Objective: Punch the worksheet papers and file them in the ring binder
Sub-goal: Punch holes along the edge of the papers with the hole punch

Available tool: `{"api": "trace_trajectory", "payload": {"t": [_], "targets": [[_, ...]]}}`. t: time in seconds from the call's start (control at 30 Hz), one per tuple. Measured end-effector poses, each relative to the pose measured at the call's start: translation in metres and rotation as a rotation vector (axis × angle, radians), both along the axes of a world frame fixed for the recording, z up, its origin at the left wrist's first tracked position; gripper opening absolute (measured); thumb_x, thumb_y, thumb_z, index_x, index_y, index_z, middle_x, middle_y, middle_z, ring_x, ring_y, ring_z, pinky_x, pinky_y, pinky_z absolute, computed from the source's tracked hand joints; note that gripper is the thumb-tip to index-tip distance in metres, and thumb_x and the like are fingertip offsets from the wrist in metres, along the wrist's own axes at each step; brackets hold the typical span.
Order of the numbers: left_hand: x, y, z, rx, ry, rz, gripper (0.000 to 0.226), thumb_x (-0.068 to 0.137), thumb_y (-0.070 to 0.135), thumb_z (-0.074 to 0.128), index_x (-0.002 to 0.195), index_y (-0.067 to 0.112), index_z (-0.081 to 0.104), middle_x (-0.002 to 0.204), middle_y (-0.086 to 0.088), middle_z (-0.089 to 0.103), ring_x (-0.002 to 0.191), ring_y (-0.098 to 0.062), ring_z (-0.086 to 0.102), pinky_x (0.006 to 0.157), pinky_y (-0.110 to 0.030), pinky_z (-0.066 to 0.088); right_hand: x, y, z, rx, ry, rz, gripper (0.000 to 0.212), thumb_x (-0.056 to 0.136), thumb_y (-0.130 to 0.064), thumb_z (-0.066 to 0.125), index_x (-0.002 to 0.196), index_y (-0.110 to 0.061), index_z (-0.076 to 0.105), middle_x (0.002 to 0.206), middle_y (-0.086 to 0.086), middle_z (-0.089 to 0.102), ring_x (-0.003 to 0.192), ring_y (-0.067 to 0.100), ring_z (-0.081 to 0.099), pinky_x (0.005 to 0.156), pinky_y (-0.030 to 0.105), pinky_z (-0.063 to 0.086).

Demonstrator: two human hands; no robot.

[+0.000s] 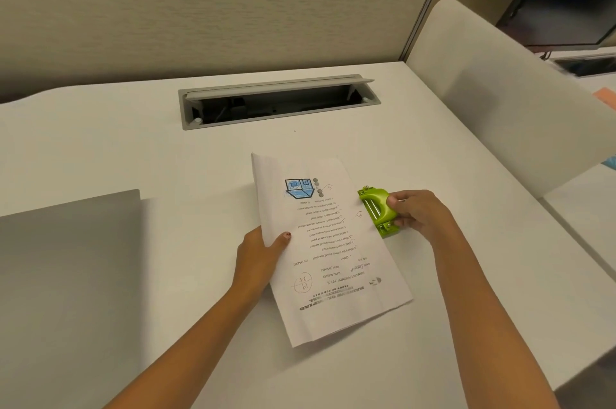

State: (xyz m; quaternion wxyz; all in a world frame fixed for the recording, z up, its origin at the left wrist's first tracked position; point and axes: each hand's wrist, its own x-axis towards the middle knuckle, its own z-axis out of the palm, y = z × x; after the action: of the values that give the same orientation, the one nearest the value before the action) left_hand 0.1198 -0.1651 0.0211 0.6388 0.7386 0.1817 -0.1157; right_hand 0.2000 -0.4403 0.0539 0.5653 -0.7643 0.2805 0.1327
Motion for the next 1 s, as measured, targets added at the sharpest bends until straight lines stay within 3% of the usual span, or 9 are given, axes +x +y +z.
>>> {"api": "trace_trajectory", "payload": {"t": [0.2, 0.33, 0.47, 0.63, 0.8, 0.9, 1.0], "targets": [[0.000, -0.003, 0.000, 0.020, -0.010, -0.005, 0.026, 0.091, 0.026, 0.061, 0.115, 0.015, 0.062, 0.110, -0.004, 0.071, 0.095, -0.025, 0.068, 0.085, -0.046, 0.055, 0.005, 0.001, -0.003, -0.035, 0.030, -0.017, 0.021, 0.088, -0.001, 0.063, 0.109, 0.004, 0.066, 0.088, 0.018, 0.059, 0.067, 0.028, 0.050, 0.058, 0.030, 0.047], [0.000, -0.003, 0.000, 0.025, -0.014, -0.010, 0.022, 0.091, 0.025, 0.061, 0.112, 0.018, 0.062, 0.109, -0.003, 0.071, 0.094, -0.024, 0.068, 0.085, -0.045, 0.055, 0.009, 0.003, -0.001, -0.074, 0.090, -0.007, 0.021, 0.090, 0.002, 0.060, 0.110, 0.006, 0.065, 0.077, 0.014, 0.055, 0.058, 0.023, 0.046, 0.057, 0.030, 0.046], [0.001, -0.004, 0.001, 0.029, -0.008, -0.002, 0.023, 0.091, 0.024, 0.061, 0.113, 0.016, 0.062, 0.109, -0.004, 0.070, 0.094, -0.024, 0.068, 0.084, -0.044, 0.056, 0.016, 0.008, -0.002, -0.169, 0.153, 0.014, 0.025, 0.093, 0.001, 0.054, 0.115, 0.009, 0.062, 0.080, 0.013, 0.051, 0.054, 0.020, 0.042, 0.059, 0.029, 0.043], [-0.001, -0.002, 0.001, 0.040, -0.003, -0.024, 0.027, 0.091, 0.025, 0.061, 0.116, 0.013, 0.062, 0.109, -0.005, 0.070, 0.094, -0.026, 0.068, 0.085, -0.047, 0.056, 0.018, 0.003, -0.007, -0.149, 0.159, -0.018, 0.024, 0.091, 0.005, 0.055, 0.113, 0.008, 0.064, 0.080, 0.013, 0.054, 0.055, 0.020, 0.044, 0.059, 0.029, 0.045], [-0.008, -0.001, -0.001, 0.076, -0.018, 0.002, 0.021, 0.091, 0.025, 0.061, 0.110, 0.016, 0.062, 0.105, -0.003, 0.071, 0.092, -0.024, 0.068, 0.082, -0.043, 0.056, 0.018, -0.001, -0.012, -0.094, 0.116, -0.037, 0.011, 0.088, 0.006, 0.059, 0.086, 0.002, 0.068, 0.088, 0.016, 0.057, 0.058, 0.022, 0.047, 0.057, 0.030, 0.047], [-0.007, -0.006, 0.001, 0.061, -0.035, 0.011, 0.016, 0.091, 0.024, 0.061, 0.106, 0.019, 0.061, 0.103, -0.001, 0.070, 0.090, -0.022, 0.068, 0.077, -0.037, 0.056, 0.018, -0.003, -0.014, -0.094, 0.106, -0.027, 0.022, 0.088, 0.006, 0.059, 0.070, -0.007, 0.063, 0.087, 0.016, 0.057, 0.058, 0.023, 0.046, 0.056, 0.030, 0.047], [-0.005, -0.010, 0.004, 0.071, -0.046, 0.016, 0.010, 0.091, 0.023, 0.060, 0.101, 0.021, 0.060, 0.099, -0.001, 0.069, 0.089, -0.023, 0.067, 0.076, -0.037, 0.056, 0.018, -0.004, -0.015, -0.104, 0.108, -0.026, 0.024, 0.088, 0.006, 0.059, 0.069, -0.008, 0.063, 0.084, 0.015, 0.057, 0.057, 0.022, 0.046, 0.054, 0.030, 0.047]]}}
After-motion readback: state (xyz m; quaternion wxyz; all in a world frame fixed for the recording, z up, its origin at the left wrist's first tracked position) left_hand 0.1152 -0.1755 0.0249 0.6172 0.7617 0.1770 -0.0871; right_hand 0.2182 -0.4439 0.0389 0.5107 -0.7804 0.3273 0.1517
